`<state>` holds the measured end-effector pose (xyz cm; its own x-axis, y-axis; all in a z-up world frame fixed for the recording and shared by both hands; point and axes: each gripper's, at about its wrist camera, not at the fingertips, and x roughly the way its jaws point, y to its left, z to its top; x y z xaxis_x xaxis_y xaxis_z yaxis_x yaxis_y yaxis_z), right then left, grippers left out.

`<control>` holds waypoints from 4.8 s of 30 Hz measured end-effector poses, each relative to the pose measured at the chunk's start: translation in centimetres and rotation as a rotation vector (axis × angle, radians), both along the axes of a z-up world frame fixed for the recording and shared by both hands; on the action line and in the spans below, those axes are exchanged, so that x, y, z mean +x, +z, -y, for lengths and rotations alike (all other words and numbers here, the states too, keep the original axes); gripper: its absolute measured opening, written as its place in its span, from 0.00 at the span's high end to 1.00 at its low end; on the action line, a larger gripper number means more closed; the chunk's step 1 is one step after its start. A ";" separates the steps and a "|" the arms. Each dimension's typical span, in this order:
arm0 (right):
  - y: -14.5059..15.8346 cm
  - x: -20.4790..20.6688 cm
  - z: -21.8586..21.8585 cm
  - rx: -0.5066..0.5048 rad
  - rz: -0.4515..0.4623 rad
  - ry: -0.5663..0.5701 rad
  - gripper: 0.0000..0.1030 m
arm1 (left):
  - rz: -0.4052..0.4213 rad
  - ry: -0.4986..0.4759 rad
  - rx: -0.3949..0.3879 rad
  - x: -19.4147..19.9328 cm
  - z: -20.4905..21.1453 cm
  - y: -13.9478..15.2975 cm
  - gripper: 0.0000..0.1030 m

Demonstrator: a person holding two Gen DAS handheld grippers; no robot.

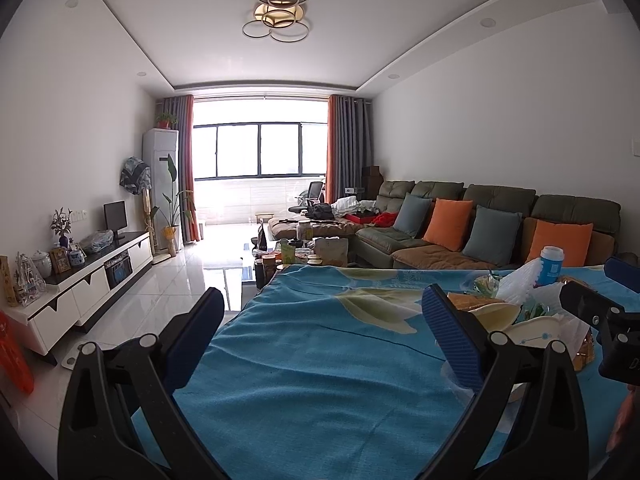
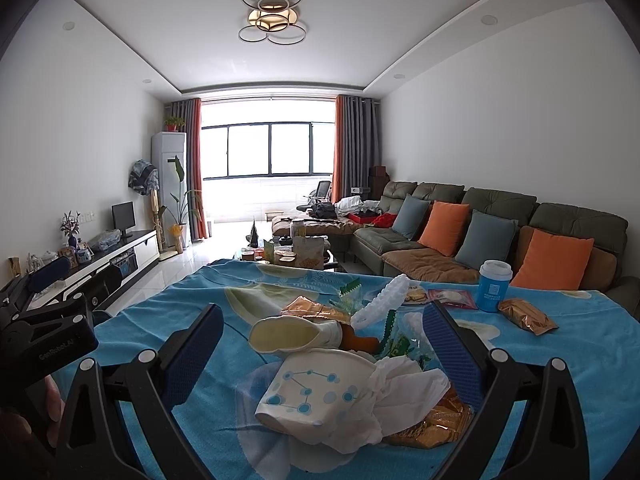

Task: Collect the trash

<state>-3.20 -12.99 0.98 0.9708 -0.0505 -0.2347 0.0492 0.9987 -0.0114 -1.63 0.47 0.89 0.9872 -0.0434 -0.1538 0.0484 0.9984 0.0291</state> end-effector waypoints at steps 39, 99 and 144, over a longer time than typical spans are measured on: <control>-1.4 0.2 0.2 0.039 -0.051 0.027 0.06 | -0.049 -0.024 -0.014 1.1 0.1 -0.9 0.05; -2.7 -0.5 14.8 0.568 -0.150 0.185 0.81 | -0.664 -0.787 0.094 8.4 18.5 -8.0 0.74; -0.4 12.7 -7.5 0.507 -0.353 0.725 0.81 | -0.426 -0.189 -0.212 1.8 -16.9 -2.8 0.94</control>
